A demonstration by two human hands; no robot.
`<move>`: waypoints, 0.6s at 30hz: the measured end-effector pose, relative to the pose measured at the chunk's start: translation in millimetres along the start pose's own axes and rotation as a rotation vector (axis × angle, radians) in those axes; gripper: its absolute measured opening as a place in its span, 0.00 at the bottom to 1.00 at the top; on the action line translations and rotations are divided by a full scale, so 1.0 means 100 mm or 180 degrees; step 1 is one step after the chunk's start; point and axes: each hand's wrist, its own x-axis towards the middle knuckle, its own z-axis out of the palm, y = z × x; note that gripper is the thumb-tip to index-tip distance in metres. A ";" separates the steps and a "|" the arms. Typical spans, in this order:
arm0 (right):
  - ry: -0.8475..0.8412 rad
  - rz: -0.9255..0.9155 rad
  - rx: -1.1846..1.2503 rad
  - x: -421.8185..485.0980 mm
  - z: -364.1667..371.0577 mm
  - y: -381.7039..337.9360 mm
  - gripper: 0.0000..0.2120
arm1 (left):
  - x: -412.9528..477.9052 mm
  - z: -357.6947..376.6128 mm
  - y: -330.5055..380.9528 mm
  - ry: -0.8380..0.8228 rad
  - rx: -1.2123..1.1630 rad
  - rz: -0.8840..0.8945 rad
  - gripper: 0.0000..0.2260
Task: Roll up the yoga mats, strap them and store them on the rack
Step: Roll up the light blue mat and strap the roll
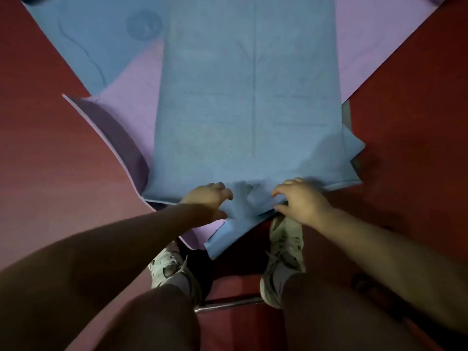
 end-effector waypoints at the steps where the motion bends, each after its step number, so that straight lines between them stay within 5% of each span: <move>1: 0.0021 -0.0028 0.0019 0.08 0.11 0.04 0.14 | 0.06 0.11 -0.04 0.0022 -0.0082 0.0056 0.19; 7: 0.0679 -0.0445 -0.0273 0.33 0.67 0.38 0.08 | 0.36 0.96 -0.55 0.0868 -0.0494 0.0518 0.14; 11: 0.1113 -0.0203 0.0383 0.47 0.88 0.53 0.04 | 0.40 1.06 -0.65 0.1416 -0.0174 0.0724 0.05; 14: 0.1032 0.0270 0.0839 0.50 1.04 0.65 0.04 | 0.47 0.94 -0.73 0.1473 -0.0220 0.0428 0.07; 18: 0.1252 0.0111 0.0966 0.54 1.12 0.73 0.10 | 0.69 0.84 -0.91 0.1496 0.0141 0.0700 0.06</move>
